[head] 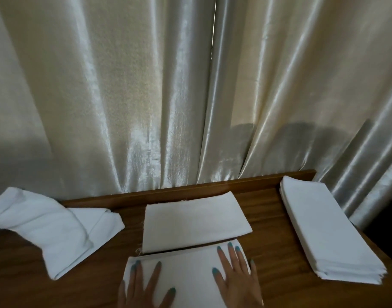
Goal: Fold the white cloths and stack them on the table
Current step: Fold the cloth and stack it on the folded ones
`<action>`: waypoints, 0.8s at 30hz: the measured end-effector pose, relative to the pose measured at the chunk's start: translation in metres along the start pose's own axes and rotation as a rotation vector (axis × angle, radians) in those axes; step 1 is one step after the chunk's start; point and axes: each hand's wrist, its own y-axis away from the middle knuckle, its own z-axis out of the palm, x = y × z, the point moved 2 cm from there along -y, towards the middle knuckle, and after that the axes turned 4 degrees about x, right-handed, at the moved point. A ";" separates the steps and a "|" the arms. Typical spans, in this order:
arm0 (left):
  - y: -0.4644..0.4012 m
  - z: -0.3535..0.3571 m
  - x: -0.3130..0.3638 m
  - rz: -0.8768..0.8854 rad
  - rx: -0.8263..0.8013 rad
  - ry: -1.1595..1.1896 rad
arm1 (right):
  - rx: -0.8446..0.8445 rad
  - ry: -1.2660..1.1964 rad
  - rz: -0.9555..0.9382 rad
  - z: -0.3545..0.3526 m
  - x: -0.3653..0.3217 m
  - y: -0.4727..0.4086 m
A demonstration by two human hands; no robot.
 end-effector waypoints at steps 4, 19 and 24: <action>0.006 -0.009 -0.001 -0.279 -0.128 -0.009 | 0.021 -0.058 0.025 -0.006 -0.002 -0.001; -0.002 -0.045 -0.024 -0.868 -0.295 0.501 | -0.200 -0.751 0.780 -0.046 0.011 -0.012; -0.007 -0.061 -0.018 -0.740 -0.250 0.598 | -0.182 -0.662 0.488 -0.067 0.009 -0.020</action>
